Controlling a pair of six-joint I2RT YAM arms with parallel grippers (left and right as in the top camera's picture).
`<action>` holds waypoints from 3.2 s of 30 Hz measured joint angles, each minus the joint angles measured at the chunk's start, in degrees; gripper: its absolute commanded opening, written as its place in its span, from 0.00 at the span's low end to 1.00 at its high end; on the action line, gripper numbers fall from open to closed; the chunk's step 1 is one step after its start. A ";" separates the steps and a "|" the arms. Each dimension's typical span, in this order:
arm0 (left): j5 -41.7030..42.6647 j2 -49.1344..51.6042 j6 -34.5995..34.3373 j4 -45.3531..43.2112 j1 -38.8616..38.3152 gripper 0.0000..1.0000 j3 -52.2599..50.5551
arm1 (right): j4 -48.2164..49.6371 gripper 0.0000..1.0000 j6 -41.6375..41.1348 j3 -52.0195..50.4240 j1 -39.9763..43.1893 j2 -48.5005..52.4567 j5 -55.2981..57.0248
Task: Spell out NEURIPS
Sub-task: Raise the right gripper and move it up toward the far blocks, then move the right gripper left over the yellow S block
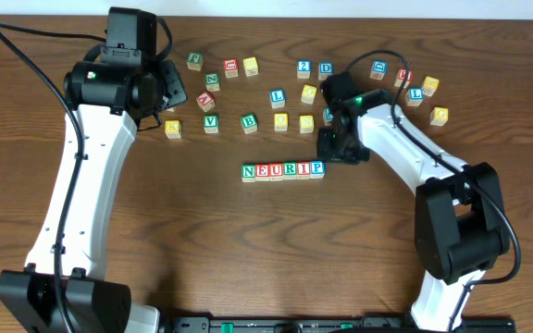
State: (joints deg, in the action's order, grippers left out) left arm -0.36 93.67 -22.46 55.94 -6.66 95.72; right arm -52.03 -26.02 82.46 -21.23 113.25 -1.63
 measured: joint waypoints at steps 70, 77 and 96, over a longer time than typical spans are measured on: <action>0.00 0.20 4.74 3.21 3.45 0.42 3.67 | -10.47 0.64 9.81 33.53 0.52 -0.02 -2.43; 0.00 0.20 4.76 3.04 3.45 0.41 3.63 | -10.47 0.74 9.99 33.53 0.52 -0.02 -2.43; 0.00 0.20 4.76 2.62 3.45 0.42 3.63 | -10.27 0.99 10.14 33.53 0.52 -0.02 -2.36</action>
State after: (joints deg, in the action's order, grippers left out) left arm -0.36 93.86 -17.69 58.57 -3.20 99.35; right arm -62.30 -15.88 115.98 -20.71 113.23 -3.99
